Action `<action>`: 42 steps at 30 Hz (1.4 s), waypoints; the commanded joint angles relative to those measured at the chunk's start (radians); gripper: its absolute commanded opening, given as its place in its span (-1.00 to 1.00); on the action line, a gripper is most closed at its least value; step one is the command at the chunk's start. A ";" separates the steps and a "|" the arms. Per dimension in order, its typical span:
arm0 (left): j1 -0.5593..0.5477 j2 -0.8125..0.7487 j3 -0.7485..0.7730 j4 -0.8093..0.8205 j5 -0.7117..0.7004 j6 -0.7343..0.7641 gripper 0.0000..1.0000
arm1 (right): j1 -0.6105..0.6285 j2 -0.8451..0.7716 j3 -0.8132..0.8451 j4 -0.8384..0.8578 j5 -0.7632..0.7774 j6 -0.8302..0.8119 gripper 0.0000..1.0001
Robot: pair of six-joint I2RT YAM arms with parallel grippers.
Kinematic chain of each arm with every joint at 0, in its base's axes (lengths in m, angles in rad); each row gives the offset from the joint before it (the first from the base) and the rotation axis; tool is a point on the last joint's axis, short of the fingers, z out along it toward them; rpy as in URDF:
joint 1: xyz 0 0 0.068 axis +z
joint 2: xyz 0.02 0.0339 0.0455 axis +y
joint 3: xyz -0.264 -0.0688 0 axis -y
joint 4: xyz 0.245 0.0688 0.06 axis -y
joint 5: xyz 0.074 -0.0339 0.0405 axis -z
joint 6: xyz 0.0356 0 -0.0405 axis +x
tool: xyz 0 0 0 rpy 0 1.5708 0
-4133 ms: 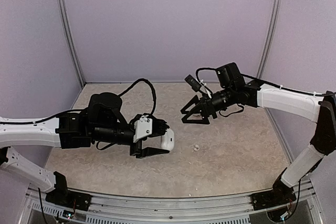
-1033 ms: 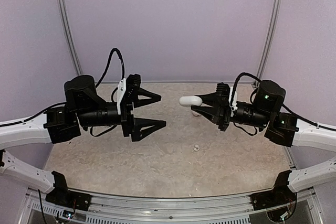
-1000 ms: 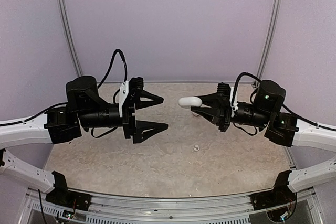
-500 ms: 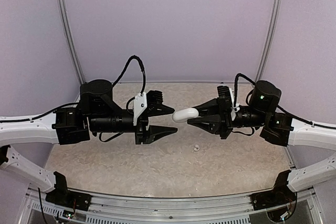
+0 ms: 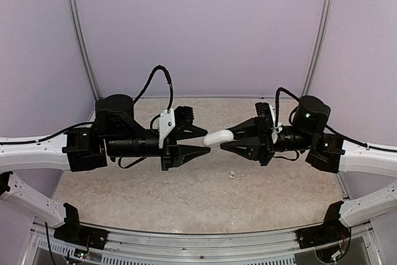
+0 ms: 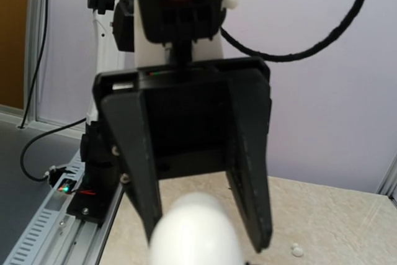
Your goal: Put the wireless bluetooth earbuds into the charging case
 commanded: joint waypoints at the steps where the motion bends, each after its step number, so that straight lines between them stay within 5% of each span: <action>1: -0.005 0.014 0.032 0.040 0.006 -0.002 -0.11 | -0.006 0.008 -0.012 0.033 -0.009 0.014 -0.85; 9: -0.005 0.021 0.047 0.036 0.024 -0.007 -0.28 | -0.005 0.013 -0.016 0.032 -0.010 0.019 -0.83; 14: -0.002 0.019 0.055 -0.003 0.048 0.000 -0.63 | -0.006 0.011 -0.012 -0.012 0.002 -0.010 -0.56; 21: 0.033 0.024 0.072 -0.052 0.126 -0.034 -0.71 | -0.005 0.022 0.029 -0.136 0.003 -0.075 -0.19; 35: 0.044 0.059 0.094 -0.082 0.173 -0.039 -0.77 | 0.001 0.046 0.059 -0.155 -0.010 -0.078 -0.15; 42: 0.047 0.063 0.095 -0.087 0.169 -0.043 -0.78 | 0.003 0.049 0.059 -0.159 -0.009 -0.081 -0.40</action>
